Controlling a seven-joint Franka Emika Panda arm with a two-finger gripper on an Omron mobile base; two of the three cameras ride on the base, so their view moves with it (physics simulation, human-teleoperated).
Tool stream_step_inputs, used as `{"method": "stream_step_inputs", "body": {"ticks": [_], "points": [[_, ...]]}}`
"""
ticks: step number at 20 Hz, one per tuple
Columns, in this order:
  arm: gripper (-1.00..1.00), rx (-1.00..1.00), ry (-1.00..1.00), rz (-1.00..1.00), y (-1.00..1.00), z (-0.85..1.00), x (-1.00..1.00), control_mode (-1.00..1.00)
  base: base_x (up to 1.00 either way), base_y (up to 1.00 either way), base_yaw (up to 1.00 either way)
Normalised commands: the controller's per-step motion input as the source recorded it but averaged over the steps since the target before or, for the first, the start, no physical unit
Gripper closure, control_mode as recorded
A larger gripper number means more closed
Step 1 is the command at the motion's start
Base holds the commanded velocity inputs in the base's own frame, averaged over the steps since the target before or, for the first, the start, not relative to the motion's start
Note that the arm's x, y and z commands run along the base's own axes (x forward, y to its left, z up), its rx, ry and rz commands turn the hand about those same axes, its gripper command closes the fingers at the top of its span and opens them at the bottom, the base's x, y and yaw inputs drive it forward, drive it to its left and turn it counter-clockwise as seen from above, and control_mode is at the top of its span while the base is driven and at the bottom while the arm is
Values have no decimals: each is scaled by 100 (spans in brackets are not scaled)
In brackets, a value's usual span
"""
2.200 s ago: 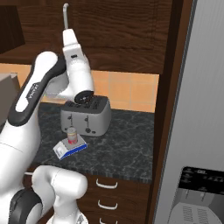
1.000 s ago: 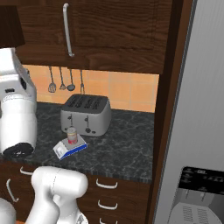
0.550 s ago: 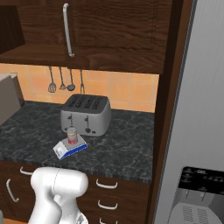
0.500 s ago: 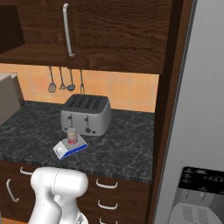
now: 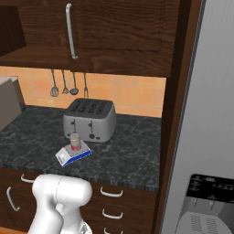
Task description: Pick the canned food and place it on the digital scale for weighing, and close the cabinet.
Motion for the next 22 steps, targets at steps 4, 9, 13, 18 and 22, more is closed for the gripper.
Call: {"method": "stream_step_inputs", "body": {"ticks": [4, 9, 13, 18, 22], "points": [[-100, 0, 2, -5, 33, 33, -100, -100, 0, 0, 0], [-100, 3, 5, -5, 51, 18, -100, -100, 0, 0, 0], [-100, 6, 0, -10, 99, -15, -95, -100, 0, 0, 0], [-100, 1, 0, -20, 99, -28, -24, -100, 0, 0, 0], [-100, 0, 0, -16, 78, -18, 41, -100, 0, 0, 0]]}}
